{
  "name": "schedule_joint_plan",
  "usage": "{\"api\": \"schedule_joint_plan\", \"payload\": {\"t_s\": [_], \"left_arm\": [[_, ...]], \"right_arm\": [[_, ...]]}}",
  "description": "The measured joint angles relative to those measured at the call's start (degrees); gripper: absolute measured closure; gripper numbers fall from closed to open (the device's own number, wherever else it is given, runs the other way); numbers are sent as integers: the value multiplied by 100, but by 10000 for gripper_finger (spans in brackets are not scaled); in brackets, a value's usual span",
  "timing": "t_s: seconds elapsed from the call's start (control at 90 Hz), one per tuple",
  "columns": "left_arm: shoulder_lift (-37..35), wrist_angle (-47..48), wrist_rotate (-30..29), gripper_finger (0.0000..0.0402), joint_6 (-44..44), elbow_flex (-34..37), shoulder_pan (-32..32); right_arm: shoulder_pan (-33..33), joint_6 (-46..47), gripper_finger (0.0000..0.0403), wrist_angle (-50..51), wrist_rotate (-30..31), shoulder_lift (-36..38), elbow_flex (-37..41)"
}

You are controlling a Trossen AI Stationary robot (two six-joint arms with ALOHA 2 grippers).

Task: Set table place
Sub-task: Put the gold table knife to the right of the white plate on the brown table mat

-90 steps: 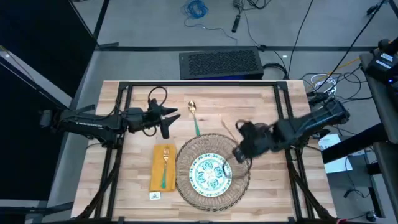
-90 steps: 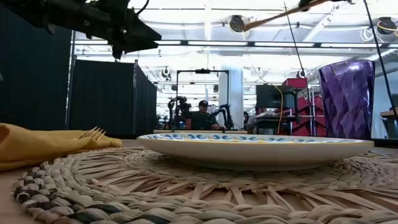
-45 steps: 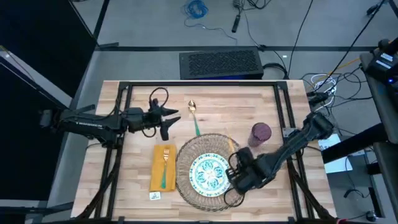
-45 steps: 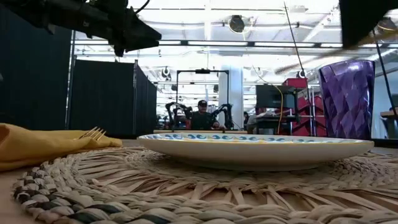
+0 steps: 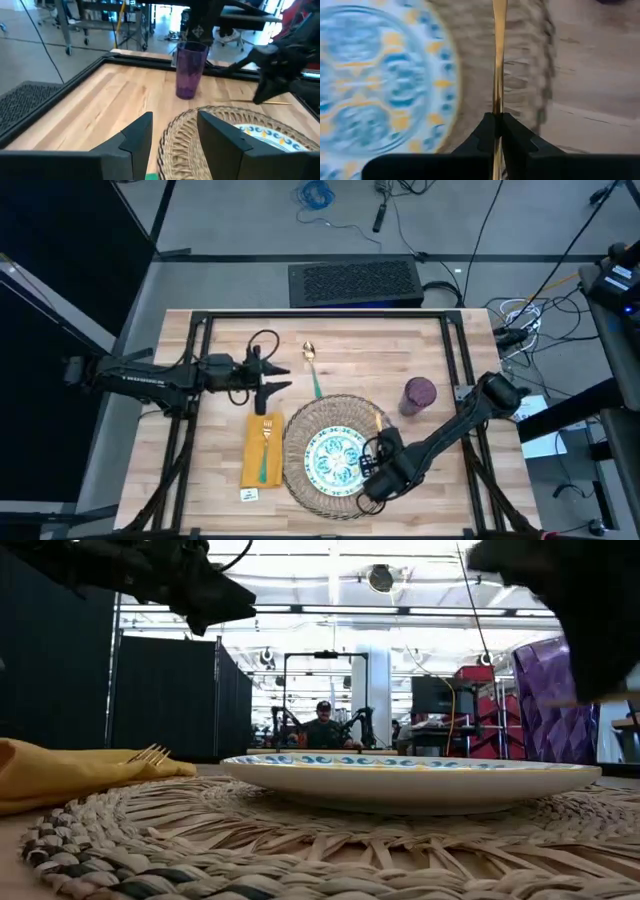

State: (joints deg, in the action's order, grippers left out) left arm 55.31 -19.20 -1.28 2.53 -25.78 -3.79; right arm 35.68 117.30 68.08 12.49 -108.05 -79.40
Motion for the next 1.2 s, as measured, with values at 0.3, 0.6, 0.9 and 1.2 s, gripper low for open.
{"api": "schedule_joint_plan", "payload": {"t_s": [0.3, 0.6, 0.9, 1.2], "left_arm": [[0, 166, 197, 261, -164, 0, 2], [0, 223, 275, 261, -295, 0, 2], [0, 227, 275, 261, -289, 0, 0], [0, 223, 273, 261, -286, 0, 0]], "right_arm": [[-87, 372, 403, -1236, 90, 155, 775], [-92, 500, 403, -1987, -51, 155, 1289], [-111, 479, 403, -1555, -87, 155, 1316], [-111, 436, 402, -1566, -85, 155, 1316]]}}
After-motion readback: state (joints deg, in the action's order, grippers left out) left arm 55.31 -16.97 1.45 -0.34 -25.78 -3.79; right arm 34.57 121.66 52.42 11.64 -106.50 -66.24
